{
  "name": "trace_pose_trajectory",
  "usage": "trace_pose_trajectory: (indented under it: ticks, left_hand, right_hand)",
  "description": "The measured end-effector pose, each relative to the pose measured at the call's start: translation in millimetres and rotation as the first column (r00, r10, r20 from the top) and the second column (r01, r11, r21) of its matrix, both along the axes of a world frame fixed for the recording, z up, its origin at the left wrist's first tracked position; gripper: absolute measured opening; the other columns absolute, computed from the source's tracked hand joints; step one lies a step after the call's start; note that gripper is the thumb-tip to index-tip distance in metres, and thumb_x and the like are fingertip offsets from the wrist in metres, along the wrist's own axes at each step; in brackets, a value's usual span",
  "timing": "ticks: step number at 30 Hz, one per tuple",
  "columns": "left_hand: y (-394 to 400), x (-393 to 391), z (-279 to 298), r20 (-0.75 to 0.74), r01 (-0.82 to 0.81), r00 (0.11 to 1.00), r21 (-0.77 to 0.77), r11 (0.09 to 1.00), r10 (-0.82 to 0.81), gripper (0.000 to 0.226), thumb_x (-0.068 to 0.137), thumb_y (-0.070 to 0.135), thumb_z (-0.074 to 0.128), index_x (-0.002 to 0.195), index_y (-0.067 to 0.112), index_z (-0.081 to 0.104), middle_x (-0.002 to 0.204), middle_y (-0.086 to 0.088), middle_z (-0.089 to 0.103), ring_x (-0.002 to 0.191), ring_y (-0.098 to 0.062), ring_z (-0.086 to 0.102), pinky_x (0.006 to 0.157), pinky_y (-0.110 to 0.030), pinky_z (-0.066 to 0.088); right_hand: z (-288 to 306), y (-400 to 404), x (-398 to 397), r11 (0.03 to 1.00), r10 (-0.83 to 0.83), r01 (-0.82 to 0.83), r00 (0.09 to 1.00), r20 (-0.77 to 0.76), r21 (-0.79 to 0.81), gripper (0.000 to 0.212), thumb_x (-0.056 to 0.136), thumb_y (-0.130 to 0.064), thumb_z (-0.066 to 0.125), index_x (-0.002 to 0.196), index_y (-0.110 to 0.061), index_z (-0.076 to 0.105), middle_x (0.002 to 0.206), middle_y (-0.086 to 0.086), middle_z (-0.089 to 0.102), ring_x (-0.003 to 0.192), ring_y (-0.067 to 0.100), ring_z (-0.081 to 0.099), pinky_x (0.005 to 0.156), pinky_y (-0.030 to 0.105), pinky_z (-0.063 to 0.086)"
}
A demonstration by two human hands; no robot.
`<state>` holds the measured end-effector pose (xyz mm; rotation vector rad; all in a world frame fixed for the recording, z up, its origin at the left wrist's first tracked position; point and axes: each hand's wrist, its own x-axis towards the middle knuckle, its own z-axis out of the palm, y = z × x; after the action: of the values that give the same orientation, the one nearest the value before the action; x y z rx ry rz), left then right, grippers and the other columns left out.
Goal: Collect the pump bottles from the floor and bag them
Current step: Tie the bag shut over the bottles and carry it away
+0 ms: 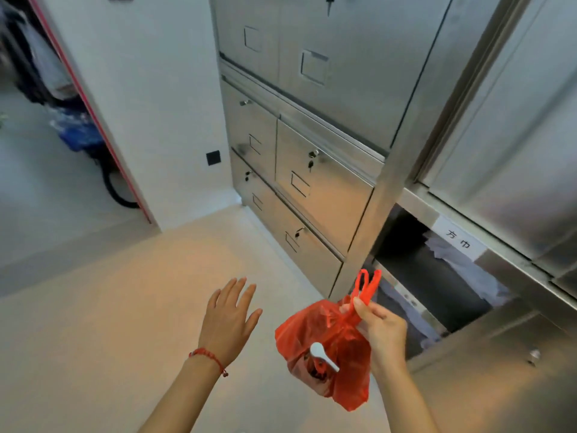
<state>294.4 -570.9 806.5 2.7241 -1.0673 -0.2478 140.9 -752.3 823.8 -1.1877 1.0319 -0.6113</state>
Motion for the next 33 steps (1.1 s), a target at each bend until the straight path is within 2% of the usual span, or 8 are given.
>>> trace_pose_trajectory:
  ticks: [5,11,17,20,24,28,31,33]
  left_hand:
    - [28,75,-6,0.007,-0.07,0.998,-0.001,0.998,0.07,0.078,0.093,0.051,0.002,0.111,0.006,0.063,0.116,-0.017,0.064,0.107,-0.035,0.06,0.083,-0.052,0.051]
    - [37,162,-6,0.022,-0.135,0.99,-0.021,0.991,0.136,0.077,0.093,0.05,0.003,0.111,0.005,0.063,0.117,-0.019,0.063,0.107,-0.037,0.06,0.084,-0.052,0.05]
    - [14,250,-14,0.012,-0.187,0.982,-0.048,0.981,0.188,0.075,0.093,0.05,0.005,0.111,0.004,0.063,0.116,-0.02,0.064,0.105,-0.038,0.06,0.083,-0.053,0.05]
    - [-4,299,-21,0.009,-0.218,0.976,-0.036,0.975,0.218,0.076,0.093,0.05,0.004,0.11,0.005,0.063,0.115,-0.019,0.064,0.104,-0.037,0.061,0.082,-0.052,0.05]
    - [-30,360,-20,-0.011,-0.252,0.968,0.002,0.968,0.252,0.078,0.092,0.05,0.002,0.108,0.006,0.064,0.112,-0.019,0.066,0.101,-0.036,0.063,0.08,-0.051,0.052]
    - [-52,425,-15,-0.01,-0.284,0.959,0.012,0.959,0.284,0.079,0.092,0.051,0.001,0.11,0.005,0.063,0.113,-0.019,0.065,0.104,-0.036,0.061,0.082,-0.05,0.051]
    - [-63,474,-15,-0.009,-0.302,0.953,0.026,0.953,0.303,0.077,0.091,0.052,0.003,0.113,0.006,0.06,0.115,-0.019,0.064,0.107,-0.036,0.06,0.084,-0.051,0.051]
    - [-69,510,-21,-0.01,-0.302,0.953,0.039,0.952,0.303,0.064,0.092,0.049,0.017,0.114,0.007,0.06,0.116,-0.018,0.064,0.106,-0.036,0.06,0.083,-0.05,0.051]
  right_hand:
    - [1,14,86,0.996,0.082,-0.082,0.996,0.021,-0.026,0.022,0.08,-0.015,0.066,0.06,-0.014,0.073,0.065,0.001,0.074,0.067,0.009,0.07,0.082,0.037,0.053]
    - [-8,17,191,0.993,0.118,-0.118,0.991,0.055,0.009,0.018,0.08,-0.015,0.066,0.065,-0.009,0.074,0.072,0.009,0.074,0.081,0.026,0.068,0.085,0.043,0.052]
    - [-21,-10,302,0.983,0.152,-0.162,0.981,0.119,0.082,0.017,0.079,-0.009,0.066,0.064,-0.005,0.072,0.061,0.007,0.071,0.065,0.022,0.064,0.073,0.034,0.052]
    - [-30,-27,358,0.974,0.188,-0.2,0.975,0.116,0.104,0.016,0.079,-0.009,0.067,0.064,-0.005,0.072,0.062,0.008,0.072,0.063,0.02,0.065,0.07,0.032,0.053]
    - [-39,-49,428,0.962,0.228,-0.239,0.969,0.09,0.13,0.017,0.078,-0.009,0.068,0.062,-0.006,0.072,0.066,0.011,0.072,0.066,0.025,0.063,0.072,0.038,0.053]
    - [-40,-71,496,0.943,0.292,-0.302,0.952,0.089,0.14,0.018,0.08,-0.01,0.067,0.063,-0.013,0.074,0.065,0.009,0.073,0.065,0.021,0.068,0.065,0.031,0.057]
    - [-43,-81,547,0.943,0.299,-0.304,0.952,0.06,0.132,0.014,0.079,-0.011,0.067,0.067,-0.014,0.075,0.068,0.009,0.074,0.068,0.022,0.07,0.071,0.035,0.055]
    - [-46,-86,583,0.945,0.294,-0.299,0.954,0.056,0.132,0.014,0.079,-0.011,0.067,0.068,-0.013,0.075,0.068,0.009,0.074,0.07,0.026,0.068,0.076,0.04,0.055]
